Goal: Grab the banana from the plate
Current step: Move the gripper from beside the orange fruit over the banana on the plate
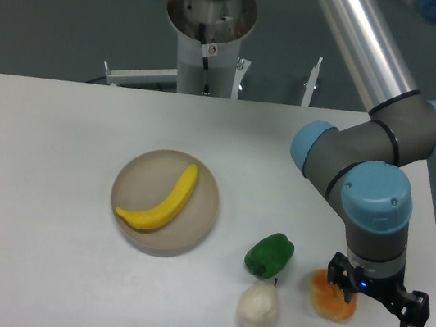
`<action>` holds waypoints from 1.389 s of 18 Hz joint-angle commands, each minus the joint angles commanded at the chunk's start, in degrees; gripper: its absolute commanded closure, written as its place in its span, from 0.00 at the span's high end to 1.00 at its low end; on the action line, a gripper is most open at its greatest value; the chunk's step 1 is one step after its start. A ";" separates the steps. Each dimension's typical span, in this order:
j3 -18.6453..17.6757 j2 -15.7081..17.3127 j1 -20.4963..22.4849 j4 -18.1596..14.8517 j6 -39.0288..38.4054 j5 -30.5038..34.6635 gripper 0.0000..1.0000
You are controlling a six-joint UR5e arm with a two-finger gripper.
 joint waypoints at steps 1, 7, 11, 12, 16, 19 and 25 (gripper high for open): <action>-0.26 0.17 0.00 0.00 0.00 0.00 1.00; -0.97 1.14 -0.09 -0.09 0.00 -0.09 1.00; -3.51 2.89 -0.09 -0.09 0.00 -0.35 1.00; -4.56 3.68 -0.09 -0.09 0.00 -0.44 1.00; -9.30 7.55 -0.26 -0.88 -0.52 -0.44 1.00; -14.66 11.06 -1.14 -2.98 -0.70 -0.35 1.00; -21.52 17.31 -3.07 -10.80 -3.32 -1.75 1.00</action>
